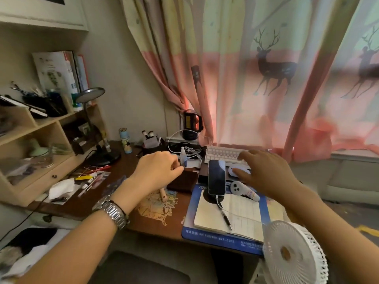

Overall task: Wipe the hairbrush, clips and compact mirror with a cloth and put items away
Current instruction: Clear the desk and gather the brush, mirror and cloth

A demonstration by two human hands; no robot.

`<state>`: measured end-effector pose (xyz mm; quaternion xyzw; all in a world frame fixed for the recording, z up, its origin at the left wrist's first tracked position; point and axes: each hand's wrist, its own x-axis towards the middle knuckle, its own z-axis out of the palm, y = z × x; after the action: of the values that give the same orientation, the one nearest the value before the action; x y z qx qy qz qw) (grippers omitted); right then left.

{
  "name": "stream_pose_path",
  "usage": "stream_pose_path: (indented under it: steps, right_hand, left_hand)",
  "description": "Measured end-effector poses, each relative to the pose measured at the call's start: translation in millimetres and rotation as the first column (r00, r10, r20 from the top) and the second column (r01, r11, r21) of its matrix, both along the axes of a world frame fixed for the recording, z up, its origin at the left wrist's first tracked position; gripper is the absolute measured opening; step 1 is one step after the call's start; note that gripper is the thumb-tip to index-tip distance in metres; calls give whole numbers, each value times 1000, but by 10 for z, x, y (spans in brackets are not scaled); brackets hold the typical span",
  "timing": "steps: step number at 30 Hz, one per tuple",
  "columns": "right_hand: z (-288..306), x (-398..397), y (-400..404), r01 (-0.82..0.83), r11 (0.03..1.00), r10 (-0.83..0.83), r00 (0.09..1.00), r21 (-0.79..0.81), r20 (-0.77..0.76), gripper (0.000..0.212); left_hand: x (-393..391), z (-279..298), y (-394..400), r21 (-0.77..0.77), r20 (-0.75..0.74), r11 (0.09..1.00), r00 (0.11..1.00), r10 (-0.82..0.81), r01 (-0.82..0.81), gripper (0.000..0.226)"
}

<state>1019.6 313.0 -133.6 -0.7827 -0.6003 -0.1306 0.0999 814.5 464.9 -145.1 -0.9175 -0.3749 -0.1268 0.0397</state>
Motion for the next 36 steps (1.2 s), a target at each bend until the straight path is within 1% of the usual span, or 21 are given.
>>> stream_pose_path:
  steps: [6, 10, 13, 19, 25, 28, 31, 33, 36]
  right_hand:
    - [-58, 445, 709, -70, 998, 70, 998, 3, 3, 41]
    - [-85, 553, 1036, -127, 991, 126, 991, -33, -33, 43]
    - [-118, 577, 1226, -161, 987, 161, 986, -27, -34, 41]
    - [-228, 606, 1497, -220, 975, 217, 972, -16, -91, 38]
    - [-301, 723, 1846, -230, 973, 227, 970, -20, -90, 38]
    - [-355, 751, 2112, -203, 979, 200, 976, -25, -89, 39]
    - [-432, 746, 2483, -174, 985, 173, 983, -18, -54, 40]
    - [-534, 717, 2795, -151, 989, 150, 986, -5, -66, 40]
    - [-789, 674, 3322, -100, 993, 106, 989, 60, -99, 38]
  left_hand:
    - [379, -49, 523, 5, -17, 998, 998, 62, -62, 28]
    - [312, -71, 761, -2, -53, 991, 990, 130, -131, 29]
    - [217, -73, 896, 10, -77, 984, 981, 180, -180, 28]
    - [309, -105, 1127, -7, -72, 981, 978, 194, -195, 26]
    - [608, -215, 1559, -25, -59, 991, 990, 127, -129, 26]
    - [748, -300, 1899, -41, -57, 996, 995, 80, -82, 26]
    - [863, -421, 2344, -42, -45, 999, 999, 23, -25, 28]
    - [920, -535, 2680, -30, -48, 999, 999, -15, 13, 29]
    - [973, -723, 3230, -26, -57, 997, 996, -69, 68, 30]
